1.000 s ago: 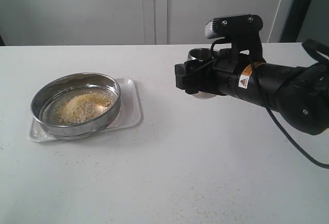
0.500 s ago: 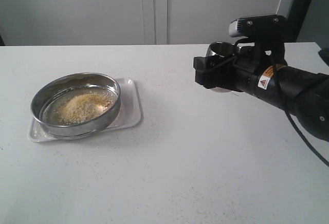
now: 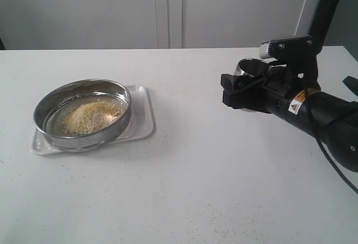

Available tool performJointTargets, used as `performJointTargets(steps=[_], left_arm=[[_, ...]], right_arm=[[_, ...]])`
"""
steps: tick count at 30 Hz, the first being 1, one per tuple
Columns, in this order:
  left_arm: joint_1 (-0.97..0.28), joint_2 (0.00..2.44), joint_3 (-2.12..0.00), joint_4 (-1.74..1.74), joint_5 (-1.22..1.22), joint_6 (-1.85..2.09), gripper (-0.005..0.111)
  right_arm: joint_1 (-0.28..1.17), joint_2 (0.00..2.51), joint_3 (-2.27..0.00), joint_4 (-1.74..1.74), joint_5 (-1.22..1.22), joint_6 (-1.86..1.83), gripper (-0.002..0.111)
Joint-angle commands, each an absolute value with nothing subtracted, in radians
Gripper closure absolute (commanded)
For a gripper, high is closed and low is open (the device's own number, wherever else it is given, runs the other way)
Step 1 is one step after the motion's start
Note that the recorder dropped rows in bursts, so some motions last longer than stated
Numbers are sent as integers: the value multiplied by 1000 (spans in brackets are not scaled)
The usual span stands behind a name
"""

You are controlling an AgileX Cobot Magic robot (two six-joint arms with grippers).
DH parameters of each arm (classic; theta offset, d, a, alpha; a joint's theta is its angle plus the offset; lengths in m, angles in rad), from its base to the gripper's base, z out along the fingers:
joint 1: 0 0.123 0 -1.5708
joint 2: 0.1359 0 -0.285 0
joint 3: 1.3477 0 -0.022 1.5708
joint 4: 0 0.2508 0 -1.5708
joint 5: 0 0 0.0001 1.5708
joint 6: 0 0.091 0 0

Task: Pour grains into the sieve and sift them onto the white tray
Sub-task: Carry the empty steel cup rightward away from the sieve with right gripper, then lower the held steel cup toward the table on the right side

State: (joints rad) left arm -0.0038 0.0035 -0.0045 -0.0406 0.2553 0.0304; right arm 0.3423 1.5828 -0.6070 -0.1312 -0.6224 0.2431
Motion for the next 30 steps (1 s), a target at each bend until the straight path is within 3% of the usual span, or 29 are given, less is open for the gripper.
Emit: performJointTargets(steps=[1,30], left_arm=[[-2,0,0,-48,254,30,107],[-2,0,0,-48,254,30,107]], right_arm=[[337,1600,-602,-125,-675,219,108],[337,1648,-602,0,-785,27,108]])
